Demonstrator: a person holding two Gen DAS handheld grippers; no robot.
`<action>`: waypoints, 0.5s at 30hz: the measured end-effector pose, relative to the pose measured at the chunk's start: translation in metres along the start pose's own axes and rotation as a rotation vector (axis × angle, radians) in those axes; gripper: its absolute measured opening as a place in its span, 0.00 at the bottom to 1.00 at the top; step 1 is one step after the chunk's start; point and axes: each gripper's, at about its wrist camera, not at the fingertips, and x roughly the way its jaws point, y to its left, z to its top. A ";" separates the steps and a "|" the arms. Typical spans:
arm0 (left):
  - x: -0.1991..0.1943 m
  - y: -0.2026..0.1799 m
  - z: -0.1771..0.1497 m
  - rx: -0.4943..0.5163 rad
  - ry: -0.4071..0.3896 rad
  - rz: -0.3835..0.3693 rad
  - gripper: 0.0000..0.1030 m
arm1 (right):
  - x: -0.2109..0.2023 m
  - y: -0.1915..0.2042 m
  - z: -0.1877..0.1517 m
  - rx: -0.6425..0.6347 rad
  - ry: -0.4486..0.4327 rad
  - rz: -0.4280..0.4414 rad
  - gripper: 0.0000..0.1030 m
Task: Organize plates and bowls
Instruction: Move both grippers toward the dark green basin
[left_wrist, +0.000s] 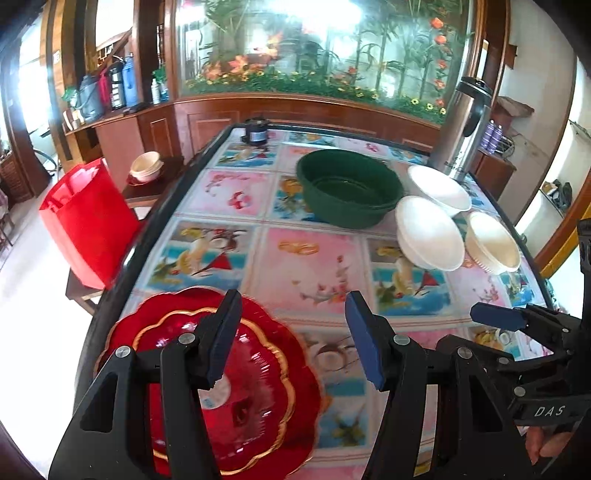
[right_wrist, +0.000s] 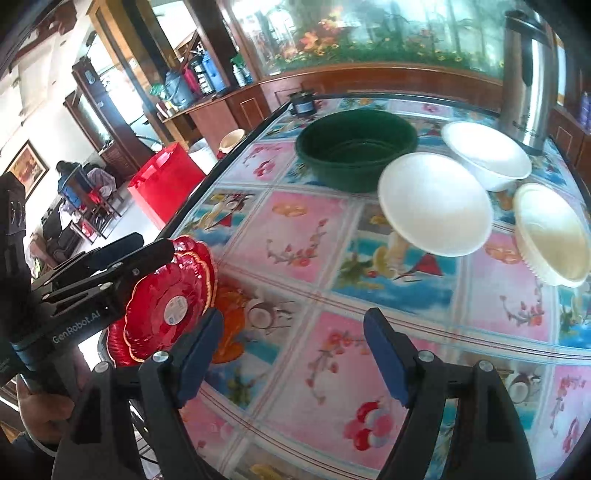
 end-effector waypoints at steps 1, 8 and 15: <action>0.002 -0.005 0.002 0.004 0.000 -0.005 0.57 | 0.000 -0.003 0.000 0.003 -0.002 -0.001 0.76; 0.019 -0.028 0.018 0.036 0.011 -0.011 0.57 | -0.007 -0.030 0.008 0.046 -0.020 -0.014 0.76; 0.039 -0.040 0.032 0.053 0.024 -0.003 0.57 | -0.004 -0.045 0.019 0.059 -0.020 -0.018 0.76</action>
